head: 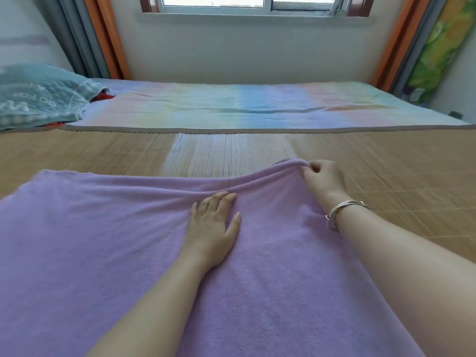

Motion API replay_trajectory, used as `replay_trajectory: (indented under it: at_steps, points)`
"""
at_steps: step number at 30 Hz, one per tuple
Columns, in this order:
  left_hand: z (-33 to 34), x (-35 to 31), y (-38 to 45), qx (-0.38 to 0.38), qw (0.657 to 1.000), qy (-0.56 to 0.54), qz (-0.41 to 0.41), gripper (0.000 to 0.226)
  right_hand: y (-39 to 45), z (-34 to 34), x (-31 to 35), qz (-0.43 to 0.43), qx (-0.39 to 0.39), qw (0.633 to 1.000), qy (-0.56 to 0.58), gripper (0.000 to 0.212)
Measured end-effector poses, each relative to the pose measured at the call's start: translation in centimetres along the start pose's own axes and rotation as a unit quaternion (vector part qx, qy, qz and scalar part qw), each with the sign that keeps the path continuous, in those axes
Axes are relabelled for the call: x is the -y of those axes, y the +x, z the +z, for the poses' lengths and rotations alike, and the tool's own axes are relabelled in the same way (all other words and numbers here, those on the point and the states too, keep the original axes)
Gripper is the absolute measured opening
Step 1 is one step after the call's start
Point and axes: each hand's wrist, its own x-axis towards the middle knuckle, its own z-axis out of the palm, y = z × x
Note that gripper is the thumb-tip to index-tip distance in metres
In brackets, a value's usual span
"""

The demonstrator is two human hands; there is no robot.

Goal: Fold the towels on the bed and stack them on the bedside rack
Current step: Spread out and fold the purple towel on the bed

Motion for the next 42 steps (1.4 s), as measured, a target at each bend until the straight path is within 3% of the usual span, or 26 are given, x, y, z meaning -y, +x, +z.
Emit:
replay_trajectory:
  at_steps: [2, 5, 7, 8, 12, 15, 16, 17, 19, 21, 24, 26, 28, 31, 34, 37, 40, 42]
  points:
    - [-0.1, 0.0, -0.1, 0.03, 0.999, -0.002, -0.011, 0.078, 0.2, -0.2, -0.3, 0.037, -0.043, 0.998, 0.0, 0.036]
    - [-0.1, -0.1, 0.1, 0.068, 0.997, 0.03, -0.019, 0.071, -0.1, 0.6, -0.6, 0.086, 0.032, 0.996, 0.014, 0.011]
    - [0.0, -0.2, 0.1, 0.086, 0.995, 0.042, -0.025, 0.06, -0.2, 0.5, -0.2, 0.129, 0.058, 0.984, 0.11, 0.006]
    - [-0.1, -0.2, 0.2, 0.091, 0.995, 0.042, -0.027, 0.058, -0.2, 0.2, 0.4, 0.151, 0.071, 0.97, 0.175, 0.003]
    - [0.0, -0.3, 0.1, 0.088, 0.995, 0.037, -0.027, 0.056, -0.9, -1.3, 2.3, 0.221, 0.172, 0.862, 0.422, 0.035]
    - [0.2, -0.1, 0.1, 0.068, 0.997, 0.029, -0.016, 0.063, -2.8, -1.6, 4.1, 0.175, 0.32, 0.831, 0.419, 0.027]
    - [0.2, -0.1, 0.1, 0.062, 0.998, 0.024, -0.011, 0.071, -3.5, -1.3, 4.4, 0.162, 0.345, 0.85, 0.363, 0.017]
    - [0.2, -0.1, 0.0, 0.057, 0.998, 0.021, -0.009, 0.077, -4.0, -0.9, 4.4, 0.131, 0.336, 0.892, 0.271, 0.009]
    - [0.2, -0.1, 0.0, 0.052, 0.998, 0.017, -0.01, 0.082, -4.2, -0.1, 3.4, 0.014, 0.25, 0.968, 0.016, 0.012]
    - [0.1, -0.2, 0.0, 0.05, 0.999, 0.011, -0.01, 0.083, -4.3, -0.2, 3.0, -0.091, 0.203, 0.965, -0.138, 0.015]
    - [0.0, -0.2, 0.0, 0.053, 0.999, 0.007, -0.009, 0.083, -4.7, -0.9, 2.5, -0.128, 0.271, 0.942, -0.152, 0.025]
    - [0.0, -0.2, 0.0, 0.055, 0.998, -0.003, -0.014, 0.078, -4.8, -0.7, 2.2, -0.138, 0.258, 0.943, -0.157, 0.016]
    - [0.0, -0.1, 0.0, 0.058, 0.998, -0.006, -0.022, 0.068, -4.0, 0.1, 1.7, -0.121, 0.201, 0.963, -0.129, 0.011]
    - [0.0, -0.2, 0.1, 0.07, 0.997, 0.007, -0.03, 0.064, -1.6, 0.6, 0.8, -0.018, 0.053, 0.998, -0.033, 0.016]
    - [0.0, -0.2, 0.2, 0.085, 0.996, 0.022, -0.033, 0.055, 1.5, -0.1, -0.9, 0.103, -0.037, 0.991, 0.077, 0.013]
    - [-0.1, -0.2, 0.2, 0.092, 0.995, 0.034, -0.029, 0.054, 4.8, 0.9, -4.7, 0.128, -0.024, 0.987, 0.093, 0.017]
    - [0.0, -0.2, 0.1, 0.085, 0.995, 0.04, -0.026, 0.053, 2.2, 0.2, -2.4, 0.128, -0.012, 0.99, 0.066, 0.011]
    - [0.1, -0.2, 0.2, 0.087, 0.995, 0.047, -0.026, 0.056, 1.6, -0.2, -2.5, 0.123, 0.0, 0.992, 0.013, 0.022]
